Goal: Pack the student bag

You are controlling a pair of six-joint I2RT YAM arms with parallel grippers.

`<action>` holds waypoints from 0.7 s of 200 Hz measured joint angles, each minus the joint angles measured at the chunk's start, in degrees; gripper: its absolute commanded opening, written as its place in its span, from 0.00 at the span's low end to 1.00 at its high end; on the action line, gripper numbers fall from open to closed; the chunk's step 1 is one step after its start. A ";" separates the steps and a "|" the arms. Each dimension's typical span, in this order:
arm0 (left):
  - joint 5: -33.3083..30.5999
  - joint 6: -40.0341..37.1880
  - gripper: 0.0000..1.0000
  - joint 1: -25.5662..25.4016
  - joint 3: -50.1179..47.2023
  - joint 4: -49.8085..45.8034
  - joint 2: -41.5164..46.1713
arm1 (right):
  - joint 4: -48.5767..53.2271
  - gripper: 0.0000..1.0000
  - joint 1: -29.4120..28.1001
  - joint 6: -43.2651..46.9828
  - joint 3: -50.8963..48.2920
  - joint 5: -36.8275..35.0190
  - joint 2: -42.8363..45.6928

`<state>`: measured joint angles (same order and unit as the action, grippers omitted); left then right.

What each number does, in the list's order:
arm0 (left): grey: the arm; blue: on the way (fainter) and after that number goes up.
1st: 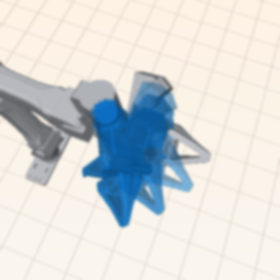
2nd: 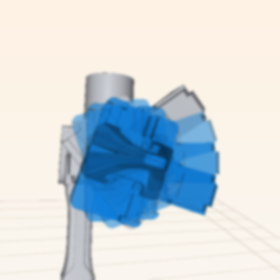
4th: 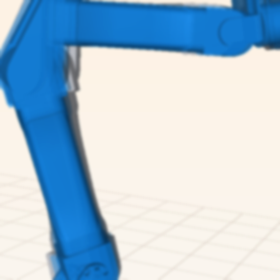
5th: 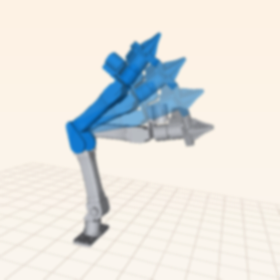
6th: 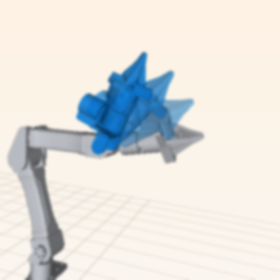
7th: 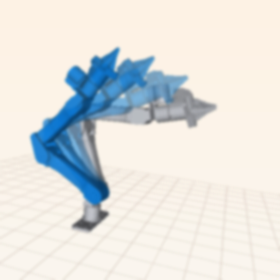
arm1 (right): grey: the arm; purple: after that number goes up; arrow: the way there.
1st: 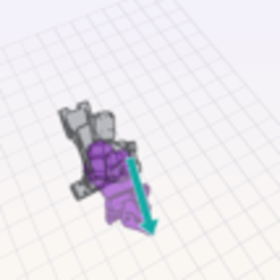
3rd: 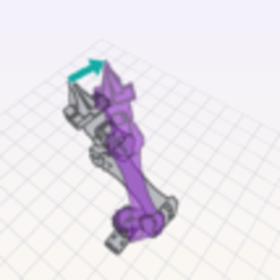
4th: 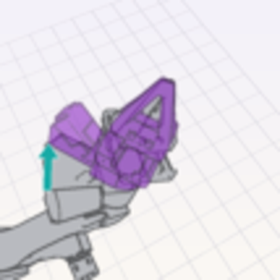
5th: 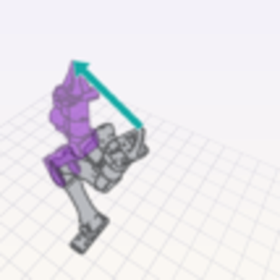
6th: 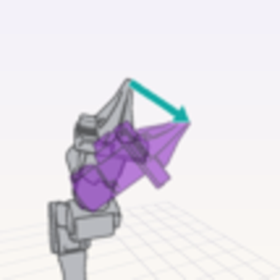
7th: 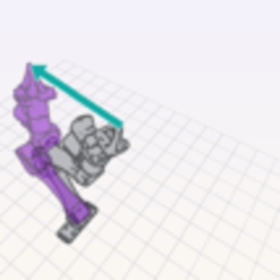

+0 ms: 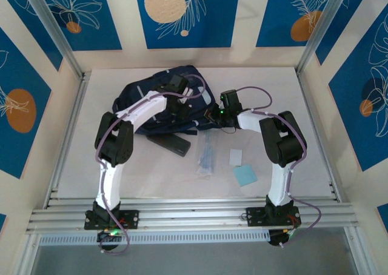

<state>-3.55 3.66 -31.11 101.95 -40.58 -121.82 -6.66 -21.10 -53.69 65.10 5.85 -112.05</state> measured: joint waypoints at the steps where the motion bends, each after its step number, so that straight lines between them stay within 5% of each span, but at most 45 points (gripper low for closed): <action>1: -0.04 0.00 0.39 0.00 0.00 -0.07 -0.15 | 0.00 0.00 0.00 0.00 0.00 0.00 0.00; 27: -1.31 -0.61 0.35 0.00 0.07 -0.63 -2.80 | 0.02 0.00 0.00 0.02 0.00 0.15 0.00; 92: -3.04 1.84 0.49 -0.04 -0.22 -0.81 -3.04 | -0.02 0.00 0.00 0.02 0.00 0.63 0.00; 140: -3.74 2.75 0.00 0.22 -1.62 0.96 -3.06 | -0.04 0.00 -0.22 0.02 0.00 0.61 0.00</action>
<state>-7.29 6.42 -30.89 100.33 -39.62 -124.88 -6.70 -21.32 -53.67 65.10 6.46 -112.05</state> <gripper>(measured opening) 0.093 0.057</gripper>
